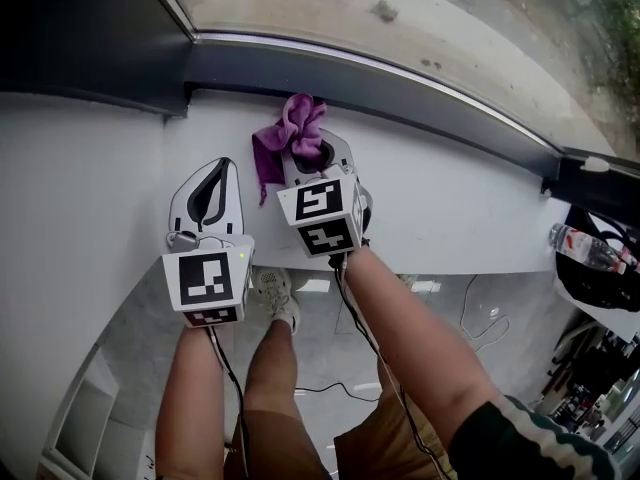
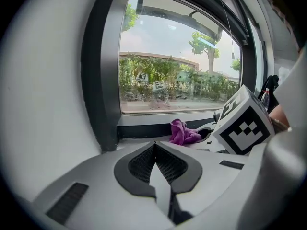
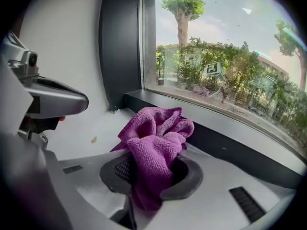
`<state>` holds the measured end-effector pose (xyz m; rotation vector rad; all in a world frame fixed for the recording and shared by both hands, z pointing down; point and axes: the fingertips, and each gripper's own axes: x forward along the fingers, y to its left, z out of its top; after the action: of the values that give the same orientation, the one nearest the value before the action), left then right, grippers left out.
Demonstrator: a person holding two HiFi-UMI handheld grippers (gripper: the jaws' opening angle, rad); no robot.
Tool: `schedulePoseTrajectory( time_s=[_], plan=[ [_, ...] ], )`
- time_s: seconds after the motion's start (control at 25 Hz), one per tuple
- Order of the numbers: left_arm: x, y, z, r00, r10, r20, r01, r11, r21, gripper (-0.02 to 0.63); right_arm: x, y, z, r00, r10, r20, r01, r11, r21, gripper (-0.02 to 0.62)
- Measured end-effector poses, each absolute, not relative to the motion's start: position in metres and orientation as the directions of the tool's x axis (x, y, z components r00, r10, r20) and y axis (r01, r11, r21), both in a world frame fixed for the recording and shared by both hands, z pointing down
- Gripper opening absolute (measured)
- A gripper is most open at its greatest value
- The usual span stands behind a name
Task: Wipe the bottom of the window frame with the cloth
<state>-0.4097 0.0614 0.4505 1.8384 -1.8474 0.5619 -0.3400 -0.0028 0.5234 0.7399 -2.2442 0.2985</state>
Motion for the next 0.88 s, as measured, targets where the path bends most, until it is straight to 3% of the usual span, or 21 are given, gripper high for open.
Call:
schedulePoseTrajectory(
  time_s=[0.88],
  plan=[
    [-0.455,0.098,0.433,-0.103,-0.819,0.564,-0.991,0.136,0.016,0.008,-0.442,0.011,0.52,-0.654,-0.244,0.716,-0.4,0.915,-0.053,0.114]
  ],
)
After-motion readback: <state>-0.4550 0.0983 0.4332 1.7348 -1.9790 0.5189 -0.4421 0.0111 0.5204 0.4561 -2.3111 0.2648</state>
